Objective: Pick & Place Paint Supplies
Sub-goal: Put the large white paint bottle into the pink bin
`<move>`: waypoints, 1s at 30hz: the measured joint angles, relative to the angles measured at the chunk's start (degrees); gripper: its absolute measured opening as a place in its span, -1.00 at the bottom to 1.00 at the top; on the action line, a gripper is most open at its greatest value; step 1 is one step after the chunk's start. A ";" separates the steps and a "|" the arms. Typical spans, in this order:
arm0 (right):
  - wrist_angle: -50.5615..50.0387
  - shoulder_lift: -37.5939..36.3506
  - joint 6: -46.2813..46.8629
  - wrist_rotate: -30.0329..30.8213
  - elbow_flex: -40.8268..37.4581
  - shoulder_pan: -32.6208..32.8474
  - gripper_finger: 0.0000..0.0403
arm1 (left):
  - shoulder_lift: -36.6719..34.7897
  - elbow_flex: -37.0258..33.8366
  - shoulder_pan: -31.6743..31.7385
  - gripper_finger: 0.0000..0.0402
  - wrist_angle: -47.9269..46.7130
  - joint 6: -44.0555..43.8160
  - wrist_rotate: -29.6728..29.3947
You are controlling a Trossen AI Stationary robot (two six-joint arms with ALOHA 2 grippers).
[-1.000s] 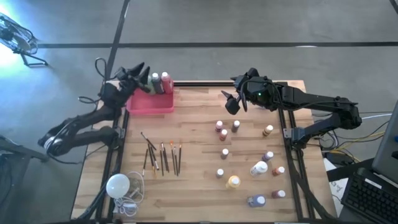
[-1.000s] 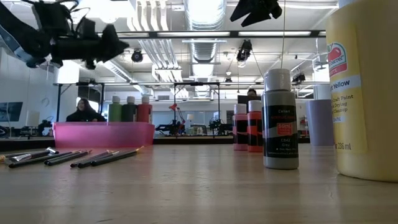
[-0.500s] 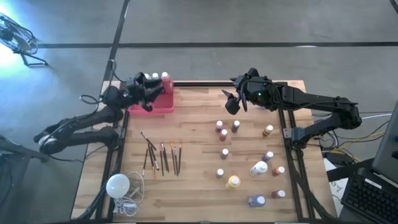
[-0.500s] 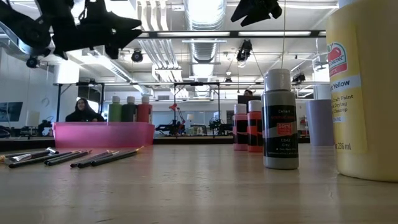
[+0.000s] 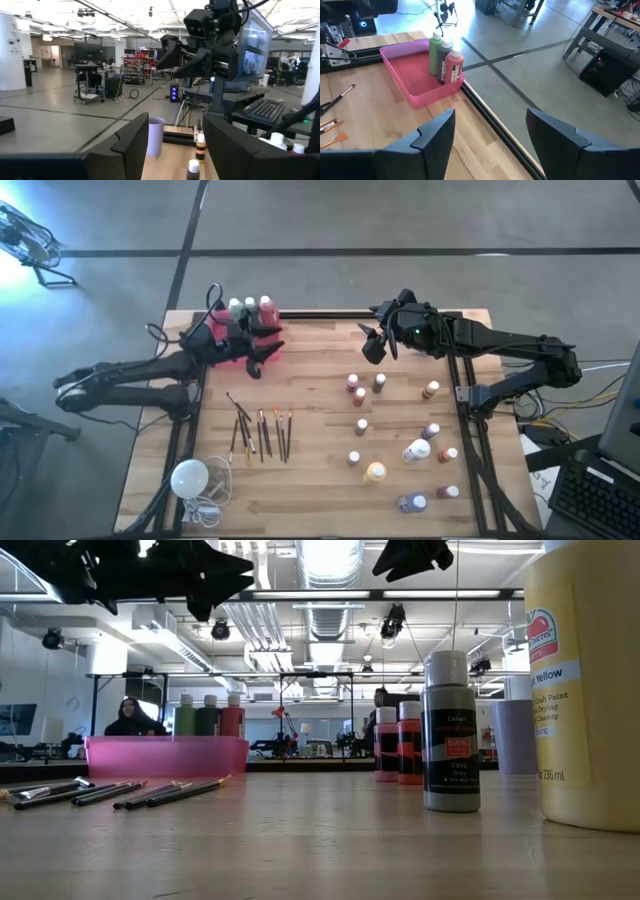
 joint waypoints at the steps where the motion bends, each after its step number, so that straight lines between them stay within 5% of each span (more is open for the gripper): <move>1: -0.01 0.00 -0.06 0.00 0.00 0.02 0.16 | 0.12 0.00 -0.24 -0.04 -0.01 0.00 -0.11; 14: -0.01 0.00 -0.06 0.00 0.00 0.01 0.09 | 0.81 -0.11 -1.16 -0.04 -2.23 -0.72 -0.17; 20: 0.00 0.00 -0.02 0.00 0.00 0.01 0.17 | 2.08 -0.19 -2.76 -0.04 -8.61 -0.51 -0.17; 30: -0.01 -0.02 0.03 0.00 0.00 0.00 0.33 | 6.06 -0.20 -6.89 -0.04 -6.56 0.34 -0.17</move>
